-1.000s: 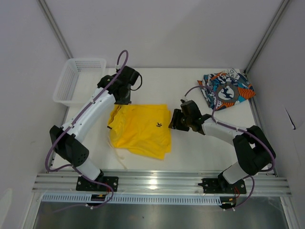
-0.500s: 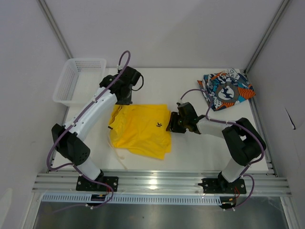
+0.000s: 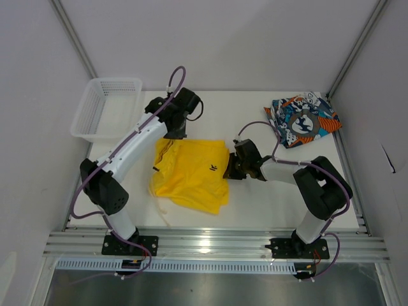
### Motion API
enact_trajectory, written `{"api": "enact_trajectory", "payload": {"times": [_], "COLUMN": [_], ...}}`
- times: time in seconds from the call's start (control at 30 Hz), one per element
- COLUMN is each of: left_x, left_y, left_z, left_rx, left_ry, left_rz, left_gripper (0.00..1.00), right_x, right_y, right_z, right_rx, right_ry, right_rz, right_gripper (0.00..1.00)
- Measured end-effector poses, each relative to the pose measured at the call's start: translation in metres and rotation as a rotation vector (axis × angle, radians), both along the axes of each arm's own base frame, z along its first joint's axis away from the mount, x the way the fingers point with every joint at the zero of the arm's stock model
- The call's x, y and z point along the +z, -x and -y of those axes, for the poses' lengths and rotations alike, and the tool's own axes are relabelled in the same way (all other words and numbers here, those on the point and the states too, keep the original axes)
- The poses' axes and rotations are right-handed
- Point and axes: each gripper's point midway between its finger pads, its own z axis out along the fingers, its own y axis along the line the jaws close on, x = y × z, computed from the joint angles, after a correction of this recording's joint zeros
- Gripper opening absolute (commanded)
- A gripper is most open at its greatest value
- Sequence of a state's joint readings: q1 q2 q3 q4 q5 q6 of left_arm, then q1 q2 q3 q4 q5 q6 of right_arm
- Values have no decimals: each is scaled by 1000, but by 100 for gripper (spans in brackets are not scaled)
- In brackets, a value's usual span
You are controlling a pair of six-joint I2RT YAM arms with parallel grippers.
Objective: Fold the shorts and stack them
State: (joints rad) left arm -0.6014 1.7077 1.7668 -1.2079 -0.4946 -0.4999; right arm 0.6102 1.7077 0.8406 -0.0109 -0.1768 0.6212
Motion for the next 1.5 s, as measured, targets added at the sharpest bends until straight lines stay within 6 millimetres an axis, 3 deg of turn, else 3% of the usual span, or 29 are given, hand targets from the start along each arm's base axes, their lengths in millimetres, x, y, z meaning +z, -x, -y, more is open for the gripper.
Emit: {"api": "enact_trajectory", "payload": {"times": [0.33,0.8,1.2,1.4,1.5], "left_x": [-13,-14,-57,-74,-78], "left_y": [0,2,-1,-3,-5], "left_z": [31,69,104,119,130], "left_rx": [4,-26,-56,-43,-43], "left_ry": [19,100,141,215,262], "left_rz": [-38,-57,-138,-143,-149], "left_gripper": [23,24,24,29,45], "right_x": [-1,-1,-1,-1,-1], "right_y": [-1,-3,-4,-5,-5], "right_z": [-7,-9,-8,-7,-7], "right_rx": [7,9,4,2,2], "right_ry": [-12,-20,-20,-21,-21], "right_rz": [14,20,20,20,21], "right_gripper": [6,5,5,5,6]}}
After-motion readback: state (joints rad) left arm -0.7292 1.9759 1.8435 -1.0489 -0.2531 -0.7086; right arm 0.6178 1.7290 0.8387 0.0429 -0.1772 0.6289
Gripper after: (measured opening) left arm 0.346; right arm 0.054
